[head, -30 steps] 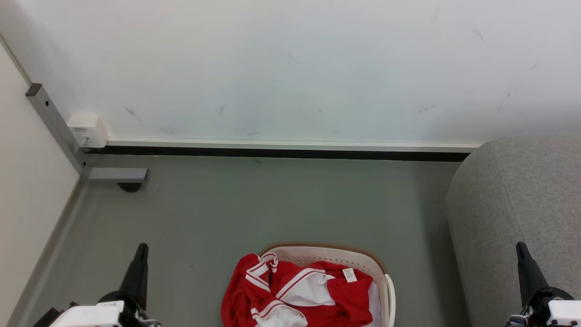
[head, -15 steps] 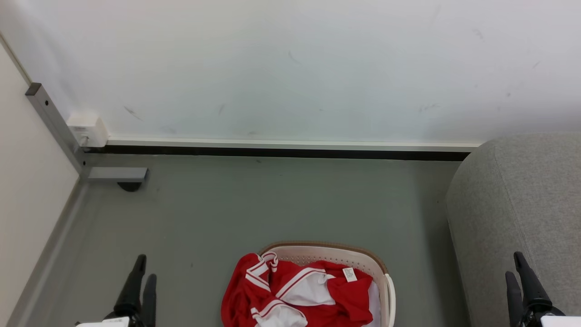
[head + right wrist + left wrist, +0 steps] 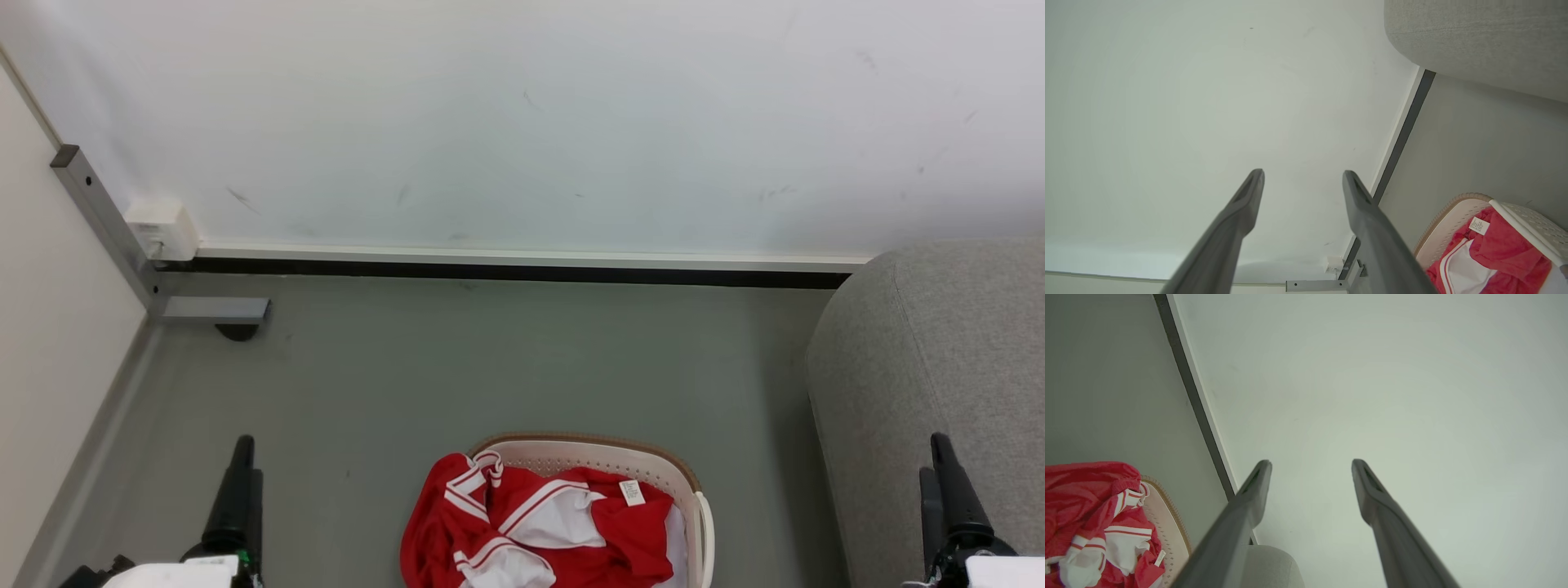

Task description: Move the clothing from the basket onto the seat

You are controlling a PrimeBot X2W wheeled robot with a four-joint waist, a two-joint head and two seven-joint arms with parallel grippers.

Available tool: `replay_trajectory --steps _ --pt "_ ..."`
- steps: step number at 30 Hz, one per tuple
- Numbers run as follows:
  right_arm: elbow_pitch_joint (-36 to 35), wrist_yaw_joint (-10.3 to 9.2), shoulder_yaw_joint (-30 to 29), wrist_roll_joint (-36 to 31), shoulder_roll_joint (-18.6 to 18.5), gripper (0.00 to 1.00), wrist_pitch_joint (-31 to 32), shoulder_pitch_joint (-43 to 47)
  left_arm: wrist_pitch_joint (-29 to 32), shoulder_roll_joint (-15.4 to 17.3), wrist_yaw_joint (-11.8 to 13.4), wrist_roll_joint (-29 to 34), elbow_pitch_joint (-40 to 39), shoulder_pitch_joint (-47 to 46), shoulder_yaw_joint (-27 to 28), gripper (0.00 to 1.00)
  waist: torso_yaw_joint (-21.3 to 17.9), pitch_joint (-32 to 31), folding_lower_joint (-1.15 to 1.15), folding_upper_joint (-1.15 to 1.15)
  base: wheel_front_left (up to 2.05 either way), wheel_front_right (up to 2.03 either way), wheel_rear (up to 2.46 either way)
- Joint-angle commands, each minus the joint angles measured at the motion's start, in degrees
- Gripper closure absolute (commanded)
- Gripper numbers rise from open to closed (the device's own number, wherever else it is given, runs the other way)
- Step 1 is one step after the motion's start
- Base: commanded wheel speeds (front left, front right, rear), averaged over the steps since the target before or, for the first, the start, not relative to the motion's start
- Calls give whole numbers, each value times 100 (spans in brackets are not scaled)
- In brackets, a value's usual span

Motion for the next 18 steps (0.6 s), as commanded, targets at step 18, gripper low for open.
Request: replay_trajectory --steps 18 --pt "-637 24 388 -2884 -180 0 -454 -94 -466 110 61 3100 -501 -12 -31 0 16 31 0 0 0 0 0"
